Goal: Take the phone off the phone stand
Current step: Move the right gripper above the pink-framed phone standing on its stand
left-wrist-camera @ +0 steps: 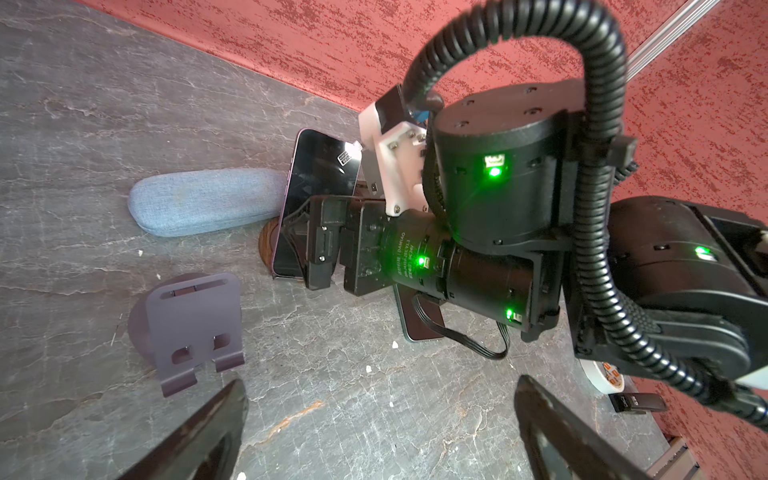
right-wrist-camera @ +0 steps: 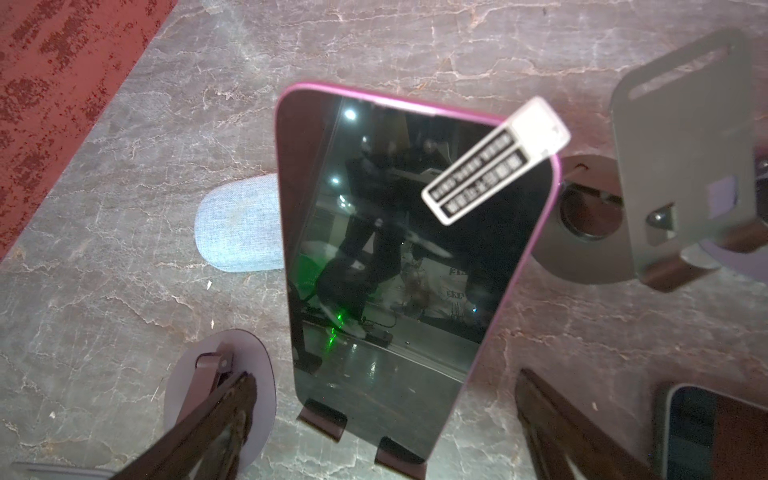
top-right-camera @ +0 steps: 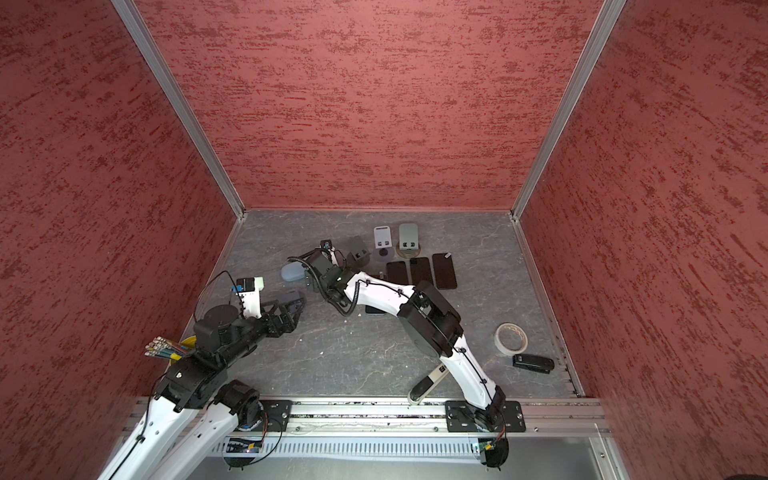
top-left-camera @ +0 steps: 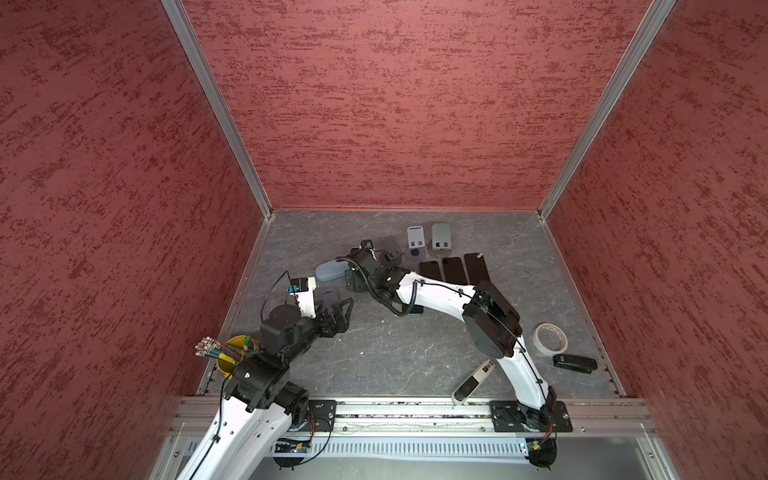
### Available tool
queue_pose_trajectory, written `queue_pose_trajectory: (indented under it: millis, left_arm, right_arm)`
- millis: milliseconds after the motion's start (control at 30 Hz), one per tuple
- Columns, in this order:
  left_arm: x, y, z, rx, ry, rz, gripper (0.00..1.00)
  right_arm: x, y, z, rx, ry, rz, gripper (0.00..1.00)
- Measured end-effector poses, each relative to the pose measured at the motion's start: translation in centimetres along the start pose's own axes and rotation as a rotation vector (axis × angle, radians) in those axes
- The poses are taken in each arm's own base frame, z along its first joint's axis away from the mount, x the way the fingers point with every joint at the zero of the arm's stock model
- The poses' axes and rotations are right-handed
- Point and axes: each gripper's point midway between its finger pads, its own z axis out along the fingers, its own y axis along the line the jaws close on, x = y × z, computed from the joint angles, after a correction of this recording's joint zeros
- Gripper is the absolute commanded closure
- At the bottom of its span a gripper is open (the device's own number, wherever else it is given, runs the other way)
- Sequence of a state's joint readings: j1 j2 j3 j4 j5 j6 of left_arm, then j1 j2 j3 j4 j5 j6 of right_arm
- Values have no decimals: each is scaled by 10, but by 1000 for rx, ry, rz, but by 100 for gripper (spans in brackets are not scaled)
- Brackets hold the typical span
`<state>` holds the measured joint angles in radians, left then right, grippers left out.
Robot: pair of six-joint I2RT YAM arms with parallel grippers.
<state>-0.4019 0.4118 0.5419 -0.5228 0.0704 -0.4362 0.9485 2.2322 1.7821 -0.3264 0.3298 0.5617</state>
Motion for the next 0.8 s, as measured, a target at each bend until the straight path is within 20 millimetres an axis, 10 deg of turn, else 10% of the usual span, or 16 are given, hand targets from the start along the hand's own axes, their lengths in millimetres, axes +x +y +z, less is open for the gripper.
queue_pose_trajectory:
  millis: [800]
  left_arm:
    - [4,-3,-2,30,-2,0,0]
  right_arm:
    - [-2,-7,22,80,-54,54,6]
